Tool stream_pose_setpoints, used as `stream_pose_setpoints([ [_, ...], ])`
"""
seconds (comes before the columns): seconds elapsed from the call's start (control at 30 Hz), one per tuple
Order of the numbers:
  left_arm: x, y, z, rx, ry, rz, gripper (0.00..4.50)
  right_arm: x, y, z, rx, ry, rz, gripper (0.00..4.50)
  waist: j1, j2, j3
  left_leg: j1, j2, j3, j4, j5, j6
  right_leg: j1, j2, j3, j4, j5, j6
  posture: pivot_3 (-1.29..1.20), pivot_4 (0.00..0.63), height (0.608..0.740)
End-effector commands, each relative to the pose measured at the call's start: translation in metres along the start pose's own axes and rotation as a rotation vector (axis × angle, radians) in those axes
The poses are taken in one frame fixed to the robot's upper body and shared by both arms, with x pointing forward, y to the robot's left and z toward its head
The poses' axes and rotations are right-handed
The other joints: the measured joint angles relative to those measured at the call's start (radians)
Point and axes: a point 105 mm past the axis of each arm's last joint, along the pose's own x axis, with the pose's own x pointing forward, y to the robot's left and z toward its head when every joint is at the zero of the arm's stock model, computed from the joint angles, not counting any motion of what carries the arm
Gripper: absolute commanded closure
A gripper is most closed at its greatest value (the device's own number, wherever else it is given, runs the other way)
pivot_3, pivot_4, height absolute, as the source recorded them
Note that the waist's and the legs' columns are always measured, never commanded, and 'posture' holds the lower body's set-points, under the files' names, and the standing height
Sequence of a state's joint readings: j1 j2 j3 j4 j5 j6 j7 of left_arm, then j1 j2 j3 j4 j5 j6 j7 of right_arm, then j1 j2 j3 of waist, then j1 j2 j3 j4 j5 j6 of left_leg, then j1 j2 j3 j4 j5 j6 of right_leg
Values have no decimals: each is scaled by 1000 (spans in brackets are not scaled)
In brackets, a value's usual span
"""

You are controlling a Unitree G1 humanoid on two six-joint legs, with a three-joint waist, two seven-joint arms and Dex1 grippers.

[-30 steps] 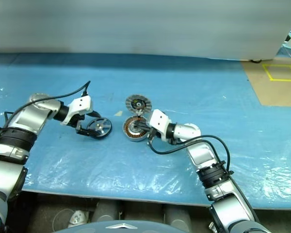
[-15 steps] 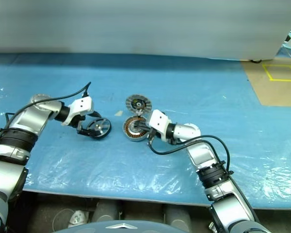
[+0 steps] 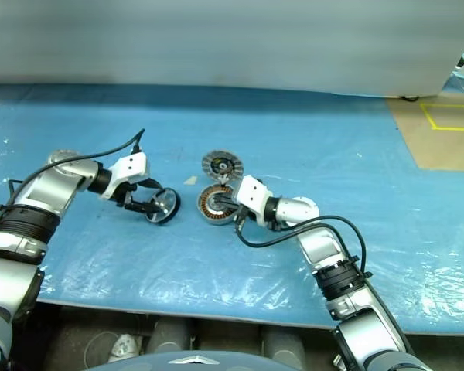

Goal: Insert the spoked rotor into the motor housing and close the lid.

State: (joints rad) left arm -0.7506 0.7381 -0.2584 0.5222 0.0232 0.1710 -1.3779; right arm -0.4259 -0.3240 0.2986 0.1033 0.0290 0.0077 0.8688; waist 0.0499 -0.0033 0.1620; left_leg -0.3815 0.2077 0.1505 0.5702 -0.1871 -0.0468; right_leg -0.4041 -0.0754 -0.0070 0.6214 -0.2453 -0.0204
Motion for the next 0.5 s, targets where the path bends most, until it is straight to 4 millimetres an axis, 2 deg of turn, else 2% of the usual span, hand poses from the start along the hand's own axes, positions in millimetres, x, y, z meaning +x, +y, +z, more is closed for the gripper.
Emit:
stream_pose_setpoints([
  [0.03, -5, 7, 6, -10, -28, 40, 1373, 0, 0, 3, -9, -14, -1, 4500, 0, 0, 0, 0, 0, 0, 0, 0, 0, 0, 0, 0, 0, 0, 0, 0, 150, 740],
  [0.43, -6, 3, 7, -79, -43, 22, 1373, 2, 0, 2, -9, -10, -2, 4500, 0, 0, 0, 0, 0, 0, 0, 0, 0, 0, 0, 0, 0, 0, 0, 0, 150, 740],
  [0.5, -6, 4, 8, -80, -44, 29, 643, 2, 0, 2, -10, -9, -2, 4500, 0, 0, 0, 0, 0, 0, 0, 0, 0, 0, 0, 0, 0, 0, 0, 0, 150, 740],
])
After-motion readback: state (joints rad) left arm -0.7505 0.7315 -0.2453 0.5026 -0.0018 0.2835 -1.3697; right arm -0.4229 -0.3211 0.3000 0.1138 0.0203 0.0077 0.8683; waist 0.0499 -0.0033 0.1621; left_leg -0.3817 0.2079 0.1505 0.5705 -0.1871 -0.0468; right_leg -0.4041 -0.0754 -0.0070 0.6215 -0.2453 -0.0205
